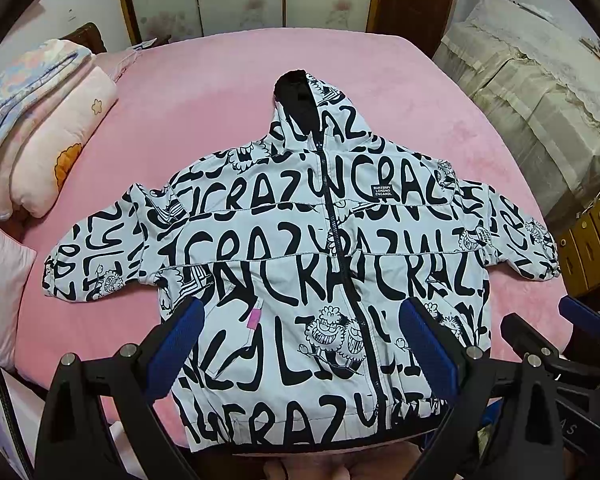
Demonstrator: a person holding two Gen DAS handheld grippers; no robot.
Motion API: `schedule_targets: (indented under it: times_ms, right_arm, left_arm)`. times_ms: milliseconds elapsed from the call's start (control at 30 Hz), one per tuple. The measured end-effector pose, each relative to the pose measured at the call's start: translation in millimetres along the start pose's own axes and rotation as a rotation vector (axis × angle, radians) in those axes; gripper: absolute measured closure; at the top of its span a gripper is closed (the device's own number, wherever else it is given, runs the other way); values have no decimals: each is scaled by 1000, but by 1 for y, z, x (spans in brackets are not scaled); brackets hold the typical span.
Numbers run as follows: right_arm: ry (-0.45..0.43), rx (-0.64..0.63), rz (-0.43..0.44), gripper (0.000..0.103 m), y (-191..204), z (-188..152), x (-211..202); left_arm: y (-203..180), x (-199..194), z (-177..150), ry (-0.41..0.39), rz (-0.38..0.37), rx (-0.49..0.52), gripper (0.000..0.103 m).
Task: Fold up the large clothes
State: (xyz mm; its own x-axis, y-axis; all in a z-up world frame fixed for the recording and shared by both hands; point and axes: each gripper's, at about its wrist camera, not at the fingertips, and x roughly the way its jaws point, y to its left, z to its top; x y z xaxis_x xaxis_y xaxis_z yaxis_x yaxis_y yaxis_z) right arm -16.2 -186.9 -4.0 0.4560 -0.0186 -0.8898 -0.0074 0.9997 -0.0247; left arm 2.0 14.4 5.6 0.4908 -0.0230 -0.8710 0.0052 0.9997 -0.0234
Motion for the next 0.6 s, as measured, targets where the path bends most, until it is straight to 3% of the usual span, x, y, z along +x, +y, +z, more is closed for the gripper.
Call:
schedule_targets:
  times_ms: [600]
  right_arm:
    - [-2,24,9,16,1,-1,0]
  left_arm:
    - [3,0,-1,0,-1,1,6]
